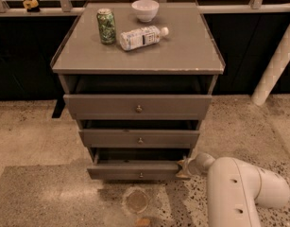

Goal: Open bottom drawer

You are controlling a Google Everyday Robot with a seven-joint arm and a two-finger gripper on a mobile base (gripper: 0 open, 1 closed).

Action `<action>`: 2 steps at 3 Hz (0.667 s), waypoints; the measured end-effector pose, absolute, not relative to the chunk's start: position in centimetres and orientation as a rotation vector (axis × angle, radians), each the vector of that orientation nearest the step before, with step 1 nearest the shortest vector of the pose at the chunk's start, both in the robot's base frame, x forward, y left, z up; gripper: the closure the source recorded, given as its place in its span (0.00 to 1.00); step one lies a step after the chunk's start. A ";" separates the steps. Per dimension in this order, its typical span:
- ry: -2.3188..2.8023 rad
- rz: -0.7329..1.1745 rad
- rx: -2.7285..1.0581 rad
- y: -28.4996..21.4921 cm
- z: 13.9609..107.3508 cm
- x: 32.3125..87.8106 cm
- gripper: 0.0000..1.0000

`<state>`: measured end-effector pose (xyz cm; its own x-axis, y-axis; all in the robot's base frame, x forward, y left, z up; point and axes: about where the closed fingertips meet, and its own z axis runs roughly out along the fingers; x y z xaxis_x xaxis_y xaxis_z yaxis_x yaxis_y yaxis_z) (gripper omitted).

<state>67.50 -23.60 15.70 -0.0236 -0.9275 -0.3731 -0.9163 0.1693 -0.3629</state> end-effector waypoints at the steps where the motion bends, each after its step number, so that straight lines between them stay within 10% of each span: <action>1: 1.927 -0.028 -1.737 -23.5 15.9 67.5 1.00; 2: 1.924 -0.018 -1.746 -23.6 15.3 66.5 1.00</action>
Offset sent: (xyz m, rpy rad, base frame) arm -0.3313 -0.0973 -0.2492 0.0377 0.1628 0.2402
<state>66.48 -23.56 15.33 -0.0179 -0.9271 -0.3743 -0.9198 0.1620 -0.3574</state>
